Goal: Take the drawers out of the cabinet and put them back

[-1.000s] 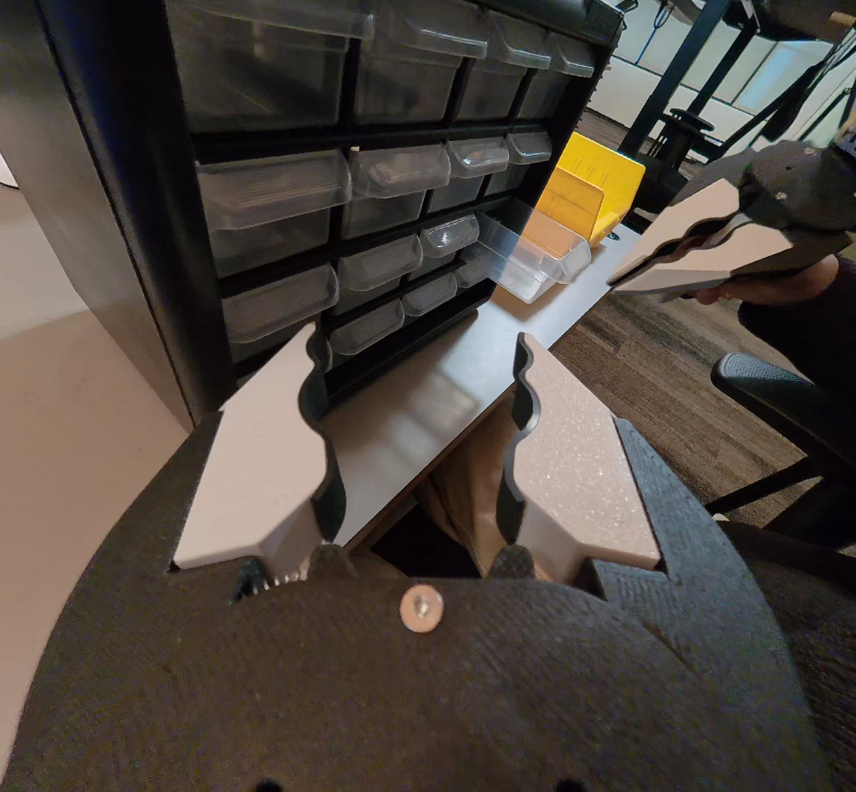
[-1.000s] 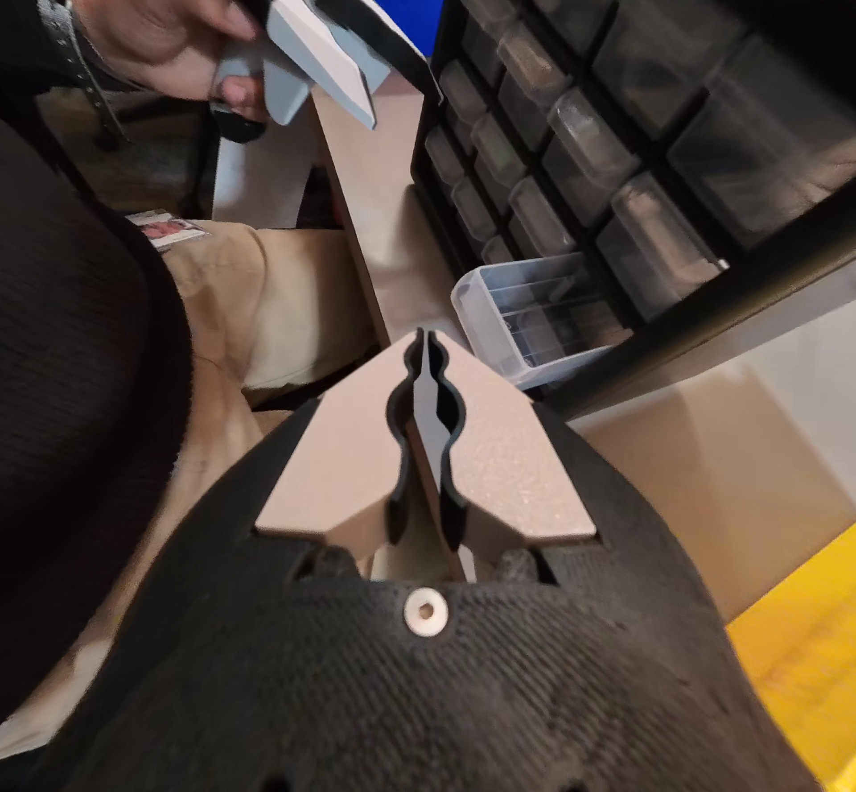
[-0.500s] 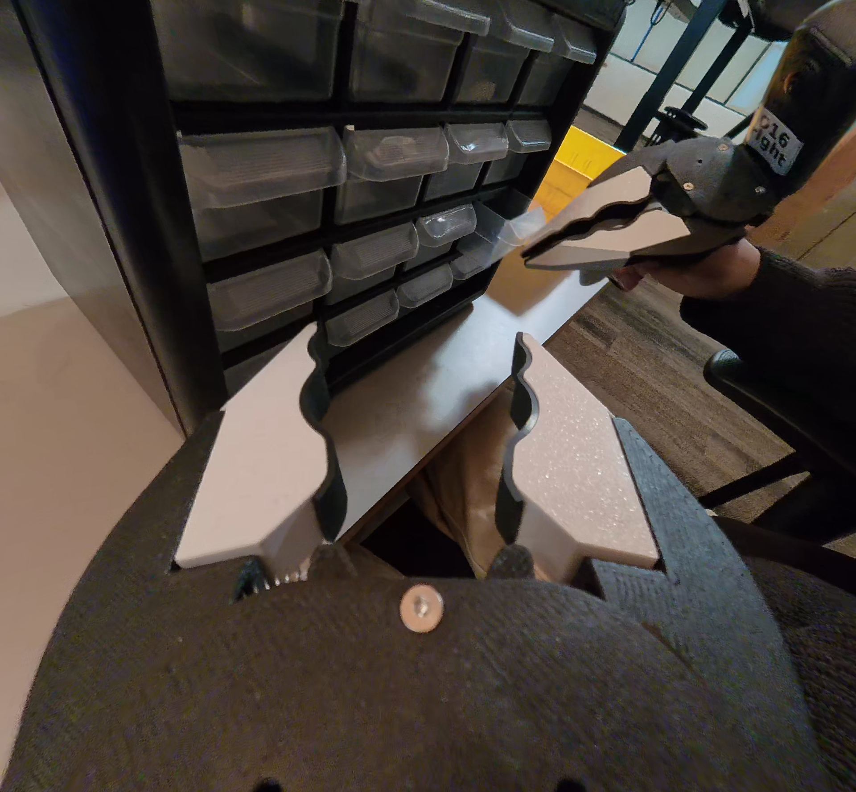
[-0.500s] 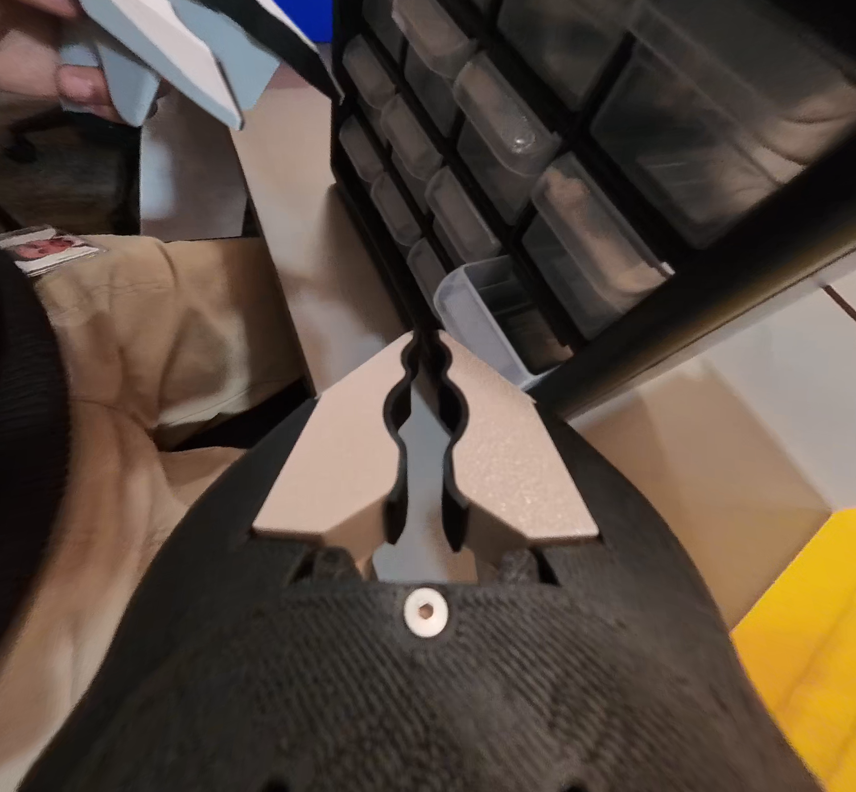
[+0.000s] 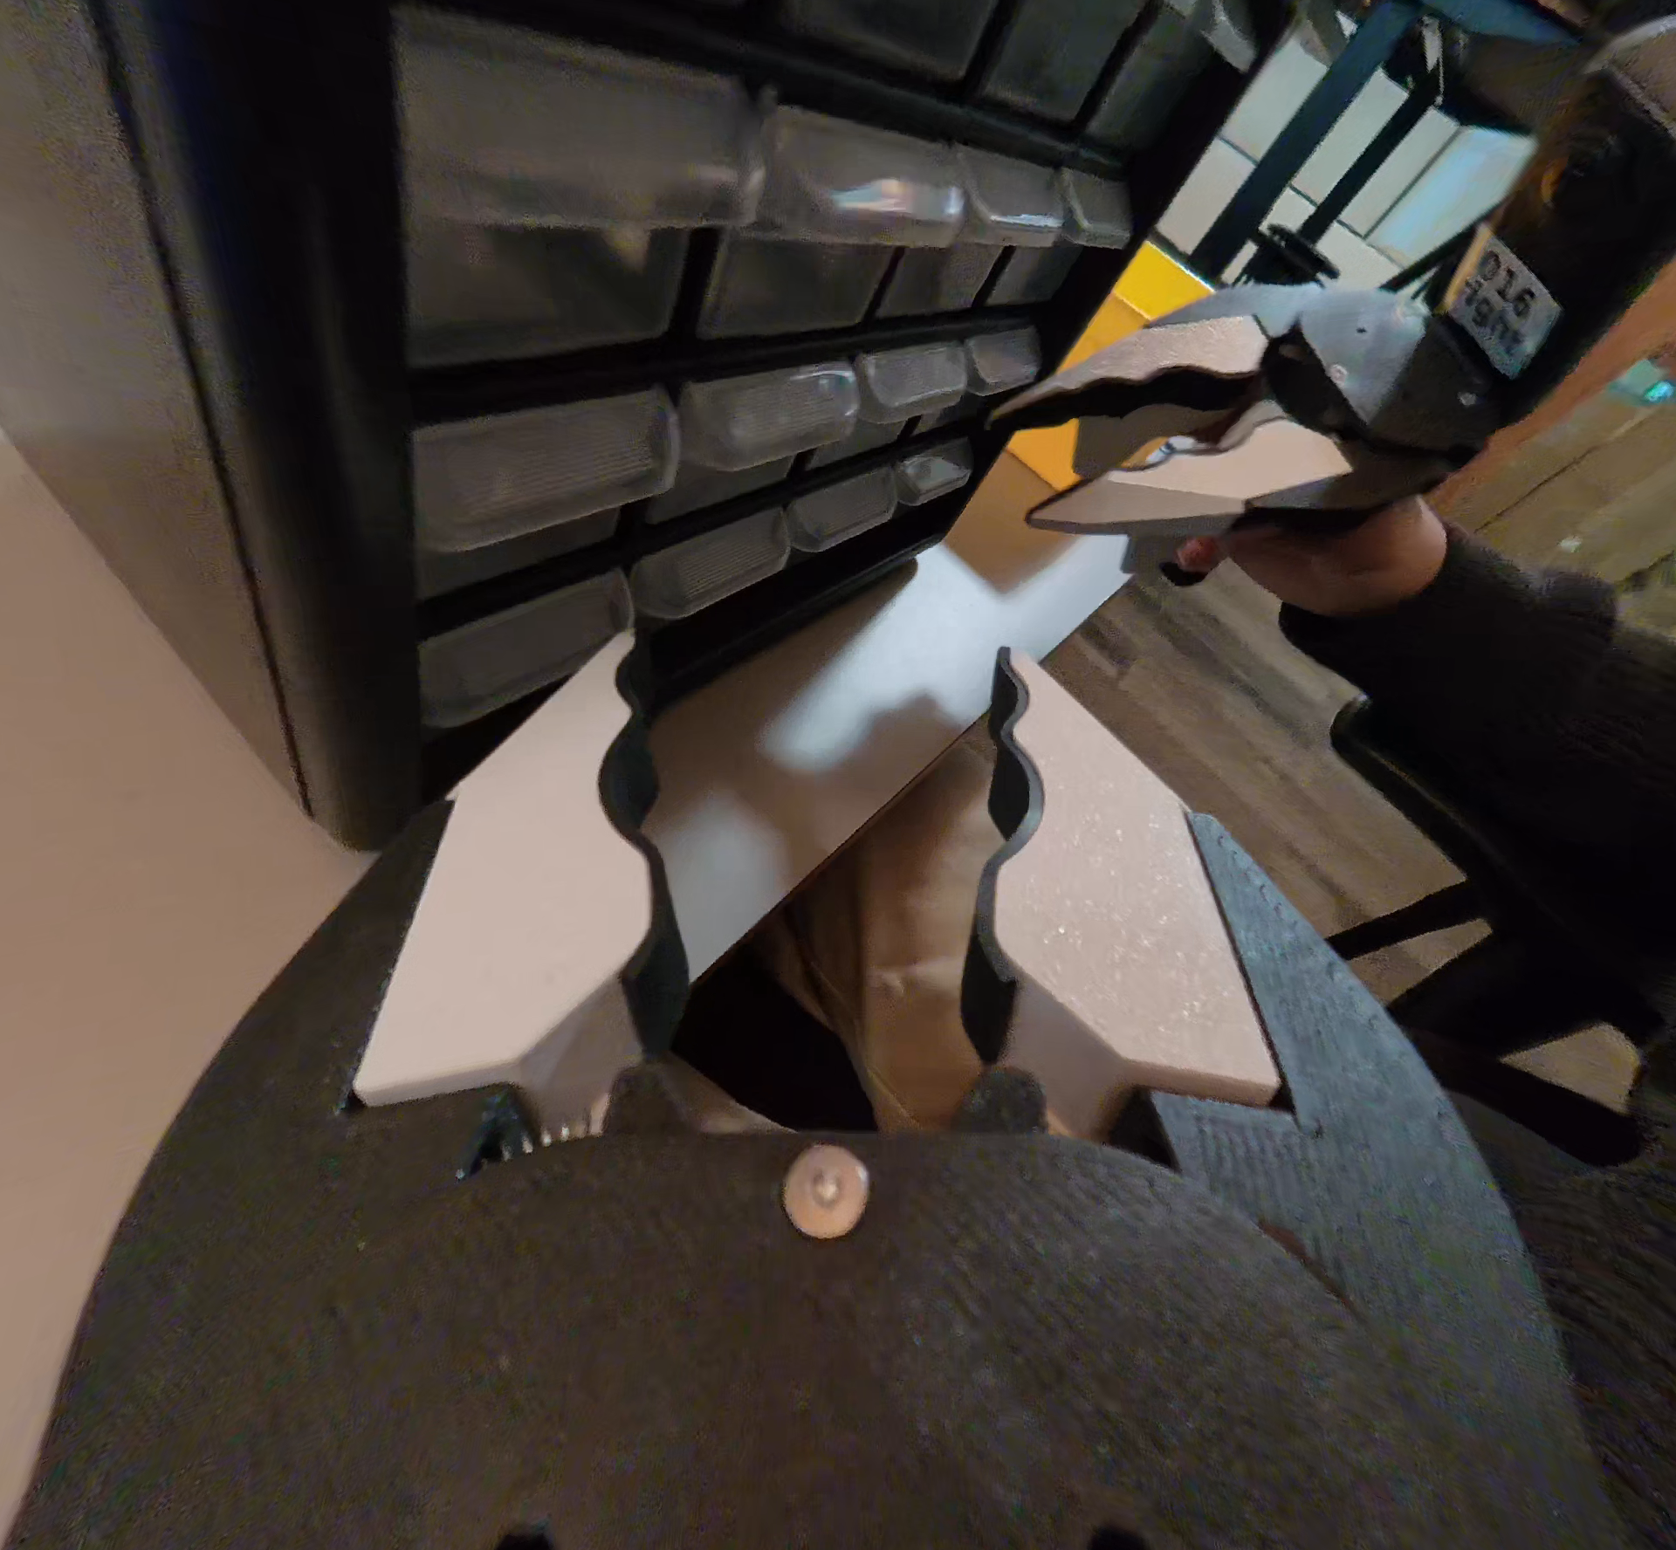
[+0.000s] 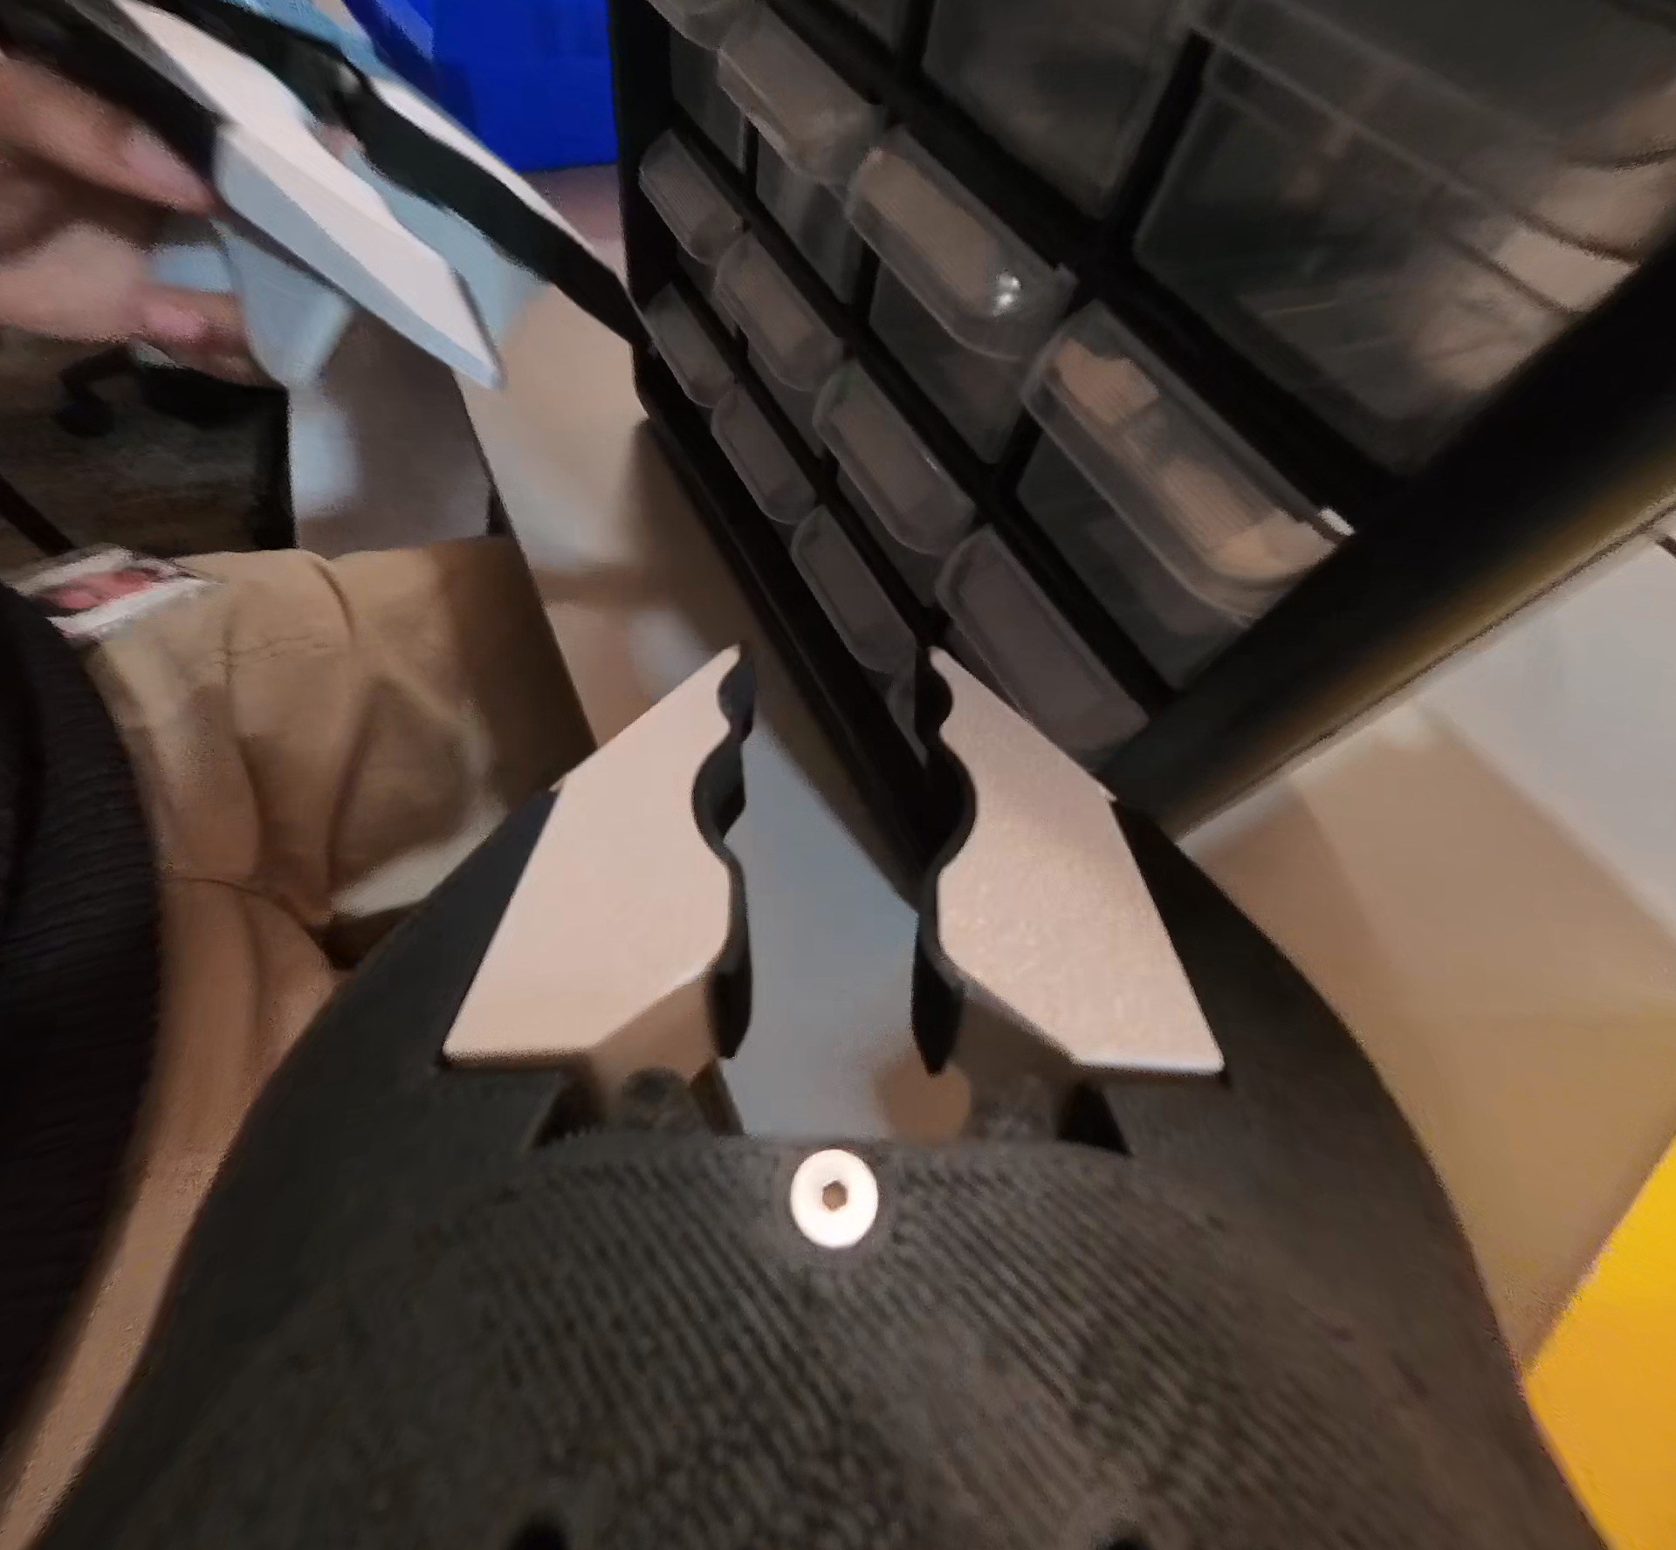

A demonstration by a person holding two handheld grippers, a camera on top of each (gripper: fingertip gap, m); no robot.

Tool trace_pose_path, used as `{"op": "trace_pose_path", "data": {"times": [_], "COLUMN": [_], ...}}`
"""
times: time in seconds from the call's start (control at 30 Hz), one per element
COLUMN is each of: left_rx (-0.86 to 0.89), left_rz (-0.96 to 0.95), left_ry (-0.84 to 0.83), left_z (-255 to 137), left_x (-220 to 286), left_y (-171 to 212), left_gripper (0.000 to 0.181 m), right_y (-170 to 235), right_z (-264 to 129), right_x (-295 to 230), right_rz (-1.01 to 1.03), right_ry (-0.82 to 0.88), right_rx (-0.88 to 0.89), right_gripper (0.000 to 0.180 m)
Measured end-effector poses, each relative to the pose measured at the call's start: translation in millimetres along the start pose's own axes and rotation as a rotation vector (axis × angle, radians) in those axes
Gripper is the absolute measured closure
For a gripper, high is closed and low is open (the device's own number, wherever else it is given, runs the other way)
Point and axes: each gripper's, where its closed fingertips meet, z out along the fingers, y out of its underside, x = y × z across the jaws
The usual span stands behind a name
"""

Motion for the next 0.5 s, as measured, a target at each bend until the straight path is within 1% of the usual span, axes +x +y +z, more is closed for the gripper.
{"op": "trace_pose_path", "data": {"times": [0.07,0.1,0.2,0.33,0.5], "left_rx": [0.018,0.060,0.175,0.316,0.364], "left_rz": [-0.105,-0.165,-0.323,-0.546,-0.749], "left_ry": [0.000,0.008,0.006,0.086,0.179], "left_z": [-3,-7,-17,-22,-11], "left_x": [-8,-12,-26,-34,-31], "left_y": [0,-5,-16,-27,-28], "left_gripper": [0.119,0.126,0.140,0.146,0.145], "right_y": [-6,-8,-8,0,5], "right_z": [-1,-1,3,12,16], "right_x": [-12,-19,-39,-58,-68], "right_rz": [0.038,0.053,0.070,0.044,0.044], "right_ry": [-0.033,-0.051,-0.103,-0.158,-0.201], "right_rx": [0.035,0.048,0.056,0.017,0.000], "right_gripper": [0.145,0.145,0.145,0.145,0.146]}}
